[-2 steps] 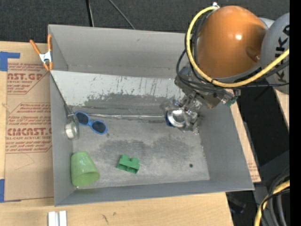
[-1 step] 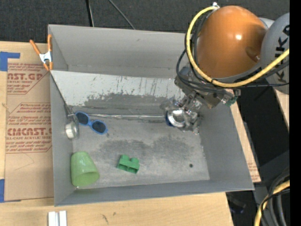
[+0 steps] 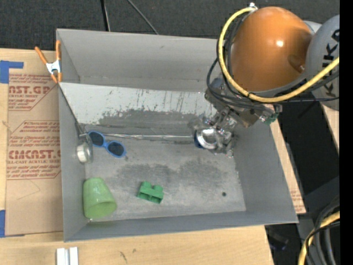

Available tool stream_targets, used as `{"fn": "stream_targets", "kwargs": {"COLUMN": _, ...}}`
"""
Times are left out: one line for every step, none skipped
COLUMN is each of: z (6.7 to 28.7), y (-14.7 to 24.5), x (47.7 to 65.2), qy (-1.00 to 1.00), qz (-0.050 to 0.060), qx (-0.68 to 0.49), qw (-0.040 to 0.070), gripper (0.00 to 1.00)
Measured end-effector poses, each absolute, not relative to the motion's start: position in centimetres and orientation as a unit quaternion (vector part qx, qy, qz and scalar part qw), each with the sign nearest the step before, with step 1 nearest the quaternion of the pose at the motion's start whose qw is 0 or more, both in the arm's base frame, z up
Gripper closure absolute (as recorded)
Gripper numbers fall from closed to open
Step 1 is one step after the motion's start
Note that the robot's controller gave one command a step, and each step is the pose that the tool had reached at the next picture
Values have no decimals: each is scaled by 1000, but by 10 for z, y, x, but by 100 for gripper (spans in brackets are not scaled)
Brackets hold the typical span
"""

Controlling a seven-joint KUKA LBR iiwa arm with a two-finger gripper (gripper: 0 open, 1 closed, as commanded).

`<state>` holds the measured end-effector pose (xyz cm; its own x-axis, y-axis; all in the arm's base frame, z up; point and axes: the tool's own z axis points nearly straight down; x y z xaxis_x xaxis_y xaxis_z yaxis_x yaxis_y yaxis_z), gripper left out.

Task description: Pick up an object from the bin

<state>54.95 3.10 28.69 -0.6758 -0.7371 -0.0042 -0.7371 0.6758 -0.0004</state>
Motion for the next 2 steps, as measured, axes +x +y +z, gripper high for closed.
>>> {"fn": "stream_targets", "kwargs": {"z": 287, "y": 31, "x": 549, "qy": 915, "qz": 1, "qx": -403, "qw": 2, "gripper": 100}}
{"fn": "stream_targets", "kwargs": {"z": 287, "y": 31, "x": 549, "qy": 915, "qz": 1, "qx": -403, "qw": 2, "gripper": 100}}
